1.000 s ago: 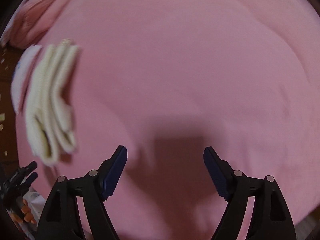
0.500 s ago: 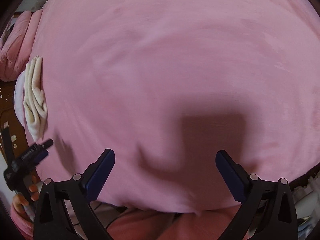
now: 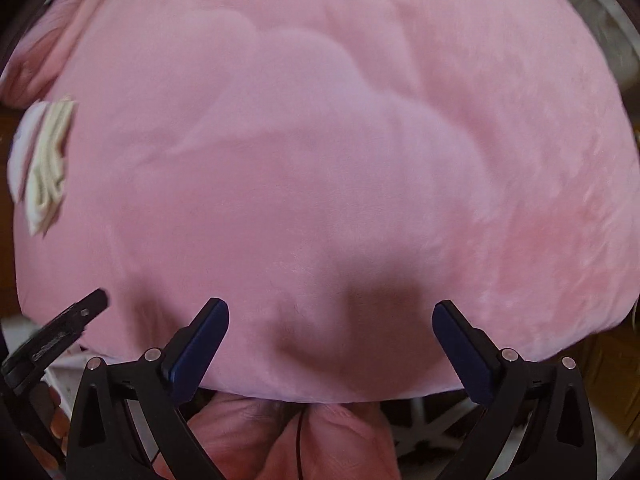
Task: Fold large clothes
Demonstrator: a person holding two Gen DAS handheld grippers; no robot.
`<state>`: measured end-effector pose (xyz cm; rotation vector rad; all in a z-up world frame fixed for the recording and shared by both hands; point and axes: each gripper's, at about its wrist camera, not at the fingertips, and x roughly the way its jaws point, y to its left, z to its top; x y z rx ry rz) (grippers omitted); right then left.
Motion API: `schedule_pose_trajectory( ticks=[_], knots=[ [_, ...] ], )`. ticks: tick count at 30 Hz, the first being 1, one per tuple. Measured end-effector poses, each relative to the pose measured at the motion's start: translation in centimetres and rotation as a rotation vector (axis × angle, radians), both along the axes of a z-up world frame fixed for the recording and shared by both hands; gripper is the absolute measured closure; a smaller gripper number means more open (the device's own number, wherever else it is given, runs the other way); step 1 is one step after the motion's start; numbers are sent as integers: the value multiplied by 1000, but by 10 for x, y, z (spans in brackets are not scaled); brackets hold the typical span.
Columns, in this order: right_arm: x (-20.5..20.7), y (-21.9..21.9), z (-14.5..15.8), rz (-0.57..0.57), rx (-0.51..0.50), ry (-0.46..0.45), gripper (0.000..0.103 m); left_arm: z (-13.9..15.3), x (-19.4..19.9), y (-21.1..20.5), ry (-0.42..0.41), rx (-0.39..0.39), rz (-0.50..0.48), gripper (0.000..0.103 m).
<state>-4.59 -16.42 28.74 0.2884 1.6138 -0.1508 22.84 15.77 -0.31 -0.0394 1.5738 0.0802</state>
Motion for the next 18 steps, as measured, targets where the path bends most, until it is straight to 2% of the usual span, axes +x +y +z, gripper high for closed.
schedule_pose_trajectory(
  ticks=[1, 2, 3, 5, 6, 8, 10, 14, 18],
  knots=[
    [6, 23, 7, 11, 2, -31, 1, 10, -7, -11, -15, -16, -7, 37],
    [8, 25, 17, 17, 8, -50, 1, 20, 0, -19, -33, -33, -16, 37],
    [2, 20, 32, 24, 18, -78, 1, 30, 0, -22, -53, -44, -29, 37],
    [-14, -27, 80, 35, 19, -116, 1, 63, -3, -32, -111, -38, -60, 37],
    [-12, -35, 98, 42, 21, -135, 1, 77, -6, -33, -145, -36, -77, 37],
    [-7, -32, 130, 56, 53, -170, 1, 117, -23, -57, -206, -51, -93, 37],
    [-1, -28, 160, 55, 82, -209, 1, 142, -29, -55, -258, -73, -100, 37],
    [-12, -20, 207, 46, 71, -289, 1, 174, -44, -50, -328, -58, -121, 37],
    [-29, -12, 240, 33, 31, -330, 1, 199, -59, -52, -336, -41, -103, 36]
  ],
)
